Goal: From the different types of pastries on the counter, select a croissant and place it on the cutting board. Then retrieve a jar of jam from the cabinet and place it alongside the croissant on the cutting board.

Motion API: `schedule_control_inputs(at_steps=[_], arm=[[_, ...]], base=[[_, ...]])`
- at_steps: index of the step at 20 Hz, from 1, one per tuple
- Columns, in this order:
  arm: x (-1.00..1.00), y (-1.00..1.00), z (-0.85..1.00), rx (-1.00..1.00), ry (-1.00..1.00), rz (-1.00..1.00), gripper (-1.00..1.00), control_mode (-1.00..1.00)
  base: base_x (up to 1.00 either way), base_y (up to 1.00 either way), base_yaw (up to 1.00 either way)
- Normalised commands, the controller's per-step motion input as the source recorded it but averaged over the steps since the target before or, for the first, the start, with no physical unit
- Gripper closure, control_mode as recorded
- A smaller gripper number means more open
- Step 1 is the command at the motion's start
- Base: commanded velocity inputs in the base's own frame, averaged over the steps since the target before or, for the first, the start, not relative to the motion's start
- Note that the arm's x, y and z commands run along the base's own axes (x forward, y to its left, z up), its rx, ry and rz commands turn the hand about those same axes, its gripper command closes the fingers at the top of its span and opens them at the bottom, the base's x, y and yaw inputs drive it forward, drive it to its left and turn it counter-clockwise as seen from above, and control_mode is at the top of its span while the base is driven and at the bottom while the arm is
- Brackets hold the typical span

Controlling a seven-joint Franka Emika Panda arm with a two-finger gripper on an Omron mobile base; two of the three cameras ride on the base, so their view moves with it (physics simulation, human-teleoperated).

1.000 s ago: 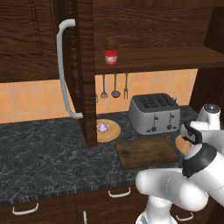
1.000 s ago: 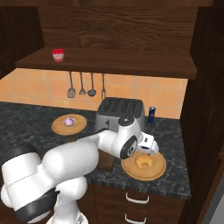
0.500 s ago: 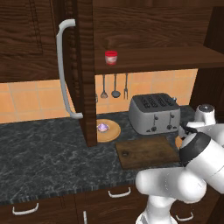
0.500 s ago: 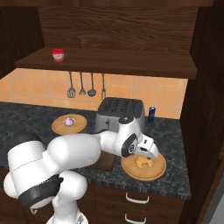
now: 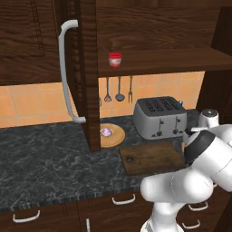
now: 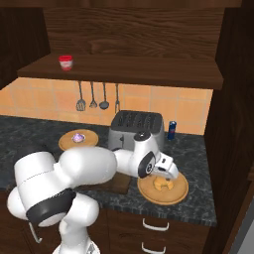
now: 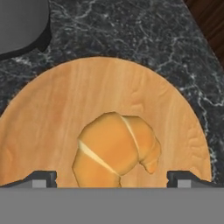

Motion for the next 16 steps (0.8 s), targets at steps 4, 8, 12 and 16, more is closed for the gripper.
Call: schedule_control_inputs(at_steps=[4, 8, 12, 16], arm=[[0.0, 0.0, -0.41, 0.0, 0.0, 0.0, -1.0, -1.0], [0.0, 0.0, -0.43, 0.0, 0.0, 0.0, -1.0, -1.0], [0.0, 0.0, -0.5, -0.01, 0.0, 0.0, -1.0, -1.0], [0.0, 0.01, -0.17, 0.0, 0.12, 0.04, 1.0, -1.0]], base=[[0.0, 0.0, 0.0], [0.0, 0.0, 0.0], [0.0, 0.0, 0.0], [0.0, 0.0, 0.0]])
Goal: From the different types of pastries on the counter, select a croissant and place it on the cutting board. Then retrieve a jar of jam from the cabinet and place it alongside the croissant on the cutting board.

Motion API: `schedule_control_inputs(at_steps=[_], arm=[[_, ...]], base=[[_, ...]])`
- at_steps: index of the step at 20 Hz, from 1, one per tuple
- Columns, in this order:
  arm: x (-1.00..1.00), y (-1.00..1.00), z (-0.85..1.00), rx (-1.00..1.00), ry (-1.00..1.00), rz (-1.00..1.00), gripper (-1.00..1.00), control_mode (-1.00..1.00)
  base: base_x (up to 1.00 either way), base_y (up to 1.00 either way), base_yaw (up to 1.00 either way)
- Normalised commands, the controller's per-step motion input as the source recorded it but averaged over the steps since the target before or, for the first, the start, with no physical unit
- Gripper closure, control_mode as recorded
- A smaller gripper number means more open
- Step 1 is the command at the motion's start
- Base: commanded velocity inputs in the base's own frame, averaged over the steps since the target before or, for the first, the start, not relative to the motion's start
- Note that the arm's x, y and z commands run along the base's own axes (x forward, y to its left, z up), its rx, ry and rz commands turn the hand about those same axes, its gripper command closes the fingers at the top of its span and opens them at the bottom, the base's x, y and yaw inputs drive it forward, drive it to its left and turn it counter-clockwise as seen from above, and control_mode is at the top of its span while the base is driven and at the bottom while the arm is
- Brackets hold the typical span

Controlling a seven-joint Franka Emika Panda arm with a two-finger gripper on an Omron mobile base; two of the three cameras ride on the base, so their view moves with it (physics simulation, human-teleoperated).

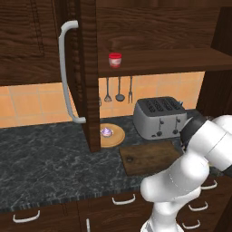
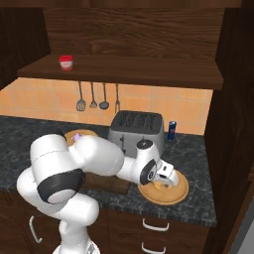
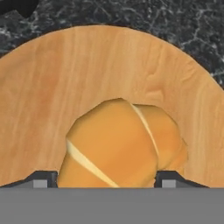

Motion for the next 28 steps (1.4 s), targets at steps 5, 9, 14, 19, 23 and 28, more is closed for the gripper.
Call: schedule_control_inputs(at_steps=[5, 9, 14, 19, 23, 28], arm=[[0.05, 0.1, -0.05, 0.0, 0.33, 0.25, 1.0, -1.0], [-0.06, 0.18, -0.02, -0.02, 0.05, 0.08, 1.0, -1.0], [-0.11, 0.59, 0.19, -0.09, 0.01, 0.25, 1.0, -1.0], [-0.18, 0.11, 0.12, 0.04, 0.0, 0.23, 1.0, -1.0], [0.02, 0.25, 0.01, 0.28, 0.12, 0.16, 1.0, -1.0], [0.33, 0.45, 0.25, 0.58, 0.31, 0.44, 1.0, -1.0]], base=[[0.0, 0.0, 0.0], [0.0, 0.0, 0.0], [0.0, 0.0, 0.0], [0.0, 0.0, 0.0], [0.0, 0.0, 0.0], [0.0, 0.0, 0.0]])
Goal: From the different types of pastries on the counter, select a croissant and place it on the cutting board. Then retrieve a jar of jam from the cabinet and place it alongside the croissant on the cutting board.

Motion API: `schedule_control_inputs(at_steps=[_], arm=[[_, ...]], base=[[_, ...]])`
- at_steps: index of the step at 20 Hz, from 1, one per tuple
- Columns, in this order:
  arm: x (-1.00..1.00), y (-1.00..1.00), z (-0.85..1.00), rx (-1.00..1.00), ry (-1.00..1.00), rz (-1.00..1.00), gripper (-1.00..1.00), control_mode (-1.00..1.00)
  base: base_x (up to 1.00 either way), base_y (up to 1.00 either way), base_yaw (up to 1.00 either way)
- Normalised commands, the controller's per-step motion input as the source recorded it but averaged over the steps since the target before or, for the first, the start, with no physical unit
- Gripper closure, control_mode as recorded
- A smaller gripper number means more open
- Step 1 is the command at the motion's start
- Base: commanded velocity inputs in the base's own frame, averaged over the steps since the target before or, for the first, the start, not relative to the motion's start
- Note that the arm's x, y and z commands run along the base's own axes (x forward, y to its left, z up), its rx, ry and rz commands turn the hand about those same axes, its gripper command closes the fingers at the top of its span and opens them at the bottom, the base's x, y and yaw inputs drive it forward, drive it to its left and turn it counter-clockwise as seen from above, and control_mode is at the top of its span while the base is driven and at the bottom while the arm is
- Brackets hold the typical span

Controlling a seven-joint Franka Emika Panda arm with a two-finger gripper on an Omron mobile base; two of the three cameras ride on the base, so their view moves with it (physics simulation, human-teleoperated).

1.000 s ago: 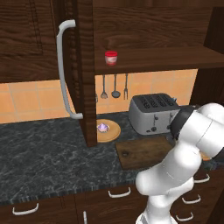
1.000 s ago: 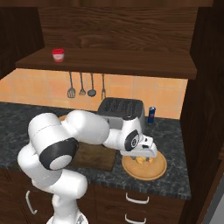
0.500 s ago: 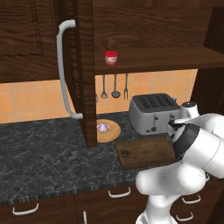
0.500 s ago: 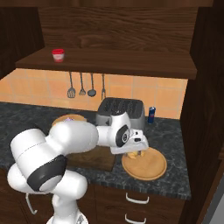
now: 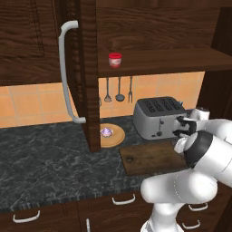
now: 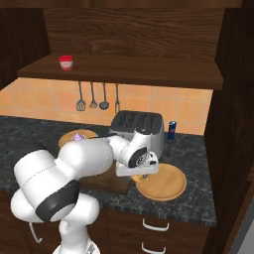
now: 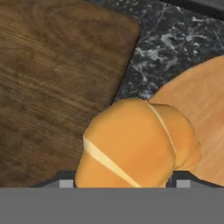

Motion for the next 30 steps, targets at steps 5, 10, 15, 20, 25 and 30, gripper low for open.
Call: schedule_control_inputs(at_steps=[5, 10, 15, 20, 25, 30], arm=[[0.29, 0.63, 0.51, 0.34, 0.35, 0.44, 1.0, -1.0], [0.03, 0.78, 0.31, -0.01, 0.12, 0.36, 1.0, -1.0], [-0.11, 0.5, -0.34, -0.05, -0.07, 0.1, 1.0, -1.0], [-0.09, 0.27, -0.6, -0.14, -0.19, 0.11, 1.0, -1.0], [-0.41, 0.07, -0.05, -0.06, -0.15, -0.02, -1.0, -1.0], [-0.43, 0.08, 0.0, -0.03, -0.11, 0.0, -1.0, -1.0]], base=[[0.0, 0.0, 0.0], [0.0, 0.0, 0.0], [0.0, 0.0, 0.0], [0.0, 0.0, 0.0], [0.0, 0.0, 0.0], [0.0, 0.0, 0.0]])
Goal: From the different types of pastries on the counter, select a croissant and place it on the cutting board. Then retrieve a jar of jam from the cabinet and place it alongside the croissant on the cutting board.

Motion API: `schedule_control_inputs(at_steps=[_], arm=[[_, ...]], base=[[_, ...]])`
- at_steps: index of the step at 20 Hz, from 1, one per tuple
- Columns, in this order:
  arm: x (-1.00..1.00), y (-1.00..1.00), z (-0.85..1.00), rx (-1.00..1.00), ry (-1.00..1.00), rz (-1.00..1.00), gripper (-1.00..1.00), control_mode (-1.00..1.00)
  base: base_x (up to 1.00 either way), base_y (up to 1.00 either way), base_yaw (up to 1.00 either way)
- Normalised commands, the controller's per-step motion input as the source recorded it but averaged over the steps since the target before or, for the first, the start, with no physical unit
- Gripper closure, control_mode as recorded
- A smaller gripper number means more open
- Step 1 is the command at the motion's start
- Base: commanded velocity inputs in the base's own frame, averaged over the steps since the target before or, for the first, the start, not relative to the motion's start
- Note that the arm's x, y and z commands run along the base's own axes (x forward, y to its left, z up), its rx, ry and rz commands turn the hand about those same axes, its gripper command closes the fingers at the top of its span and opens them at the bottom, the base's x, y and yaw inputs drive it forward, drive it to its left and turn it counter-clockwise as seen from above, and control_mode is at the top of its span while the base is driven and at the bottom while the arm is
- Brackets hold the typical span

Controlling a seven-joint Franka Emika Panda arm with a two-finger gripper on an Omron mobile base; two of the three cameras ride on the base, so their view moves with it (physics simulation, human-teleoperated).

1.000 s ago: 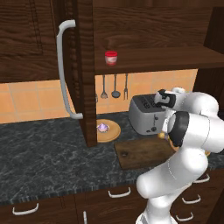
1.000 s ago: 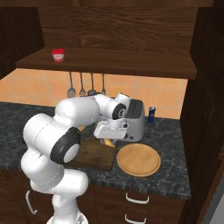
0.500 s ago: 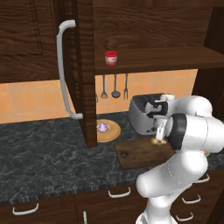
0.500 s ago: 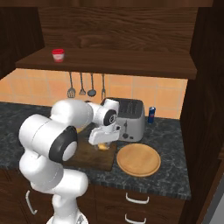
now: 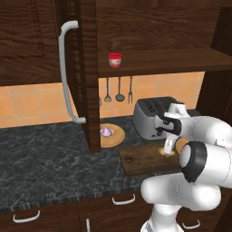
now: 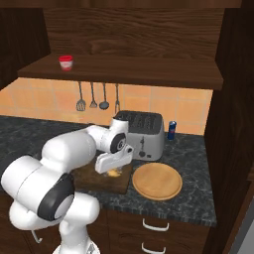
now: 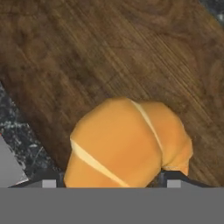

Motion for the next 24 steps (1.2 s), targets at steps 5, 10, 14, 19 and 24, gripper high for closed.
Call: schedule_control_inputs(at_steps=[5, 10, 14, 19, 24], arm=[[-0.03, 0.0, 0.05, 0.02, -0.05, 0.04, -1.0, -1.0], [0.0, 0.0, 0.85, 0.01, -0.11, 0.02, -1.0, -1.0], [-0.04, 0.0, 0.99, 0.0, -0.04, 0.0, -1.0, -1.0], [-0.09, 0.0, 0.91, 0.0, -0.01, 0.0, -1.0, -1.0], [-0.07, 0.09, 0.79, -0.04, 0.0, 0.0, -1.0, -1.0]], base=[[0.0, 0.0, 0.0], [0.0, 0.0, 0.0], [0.0, 0.0, 0.0], [0.0, 0.0, 0.0], [0.0, 0.0, 0.0]])
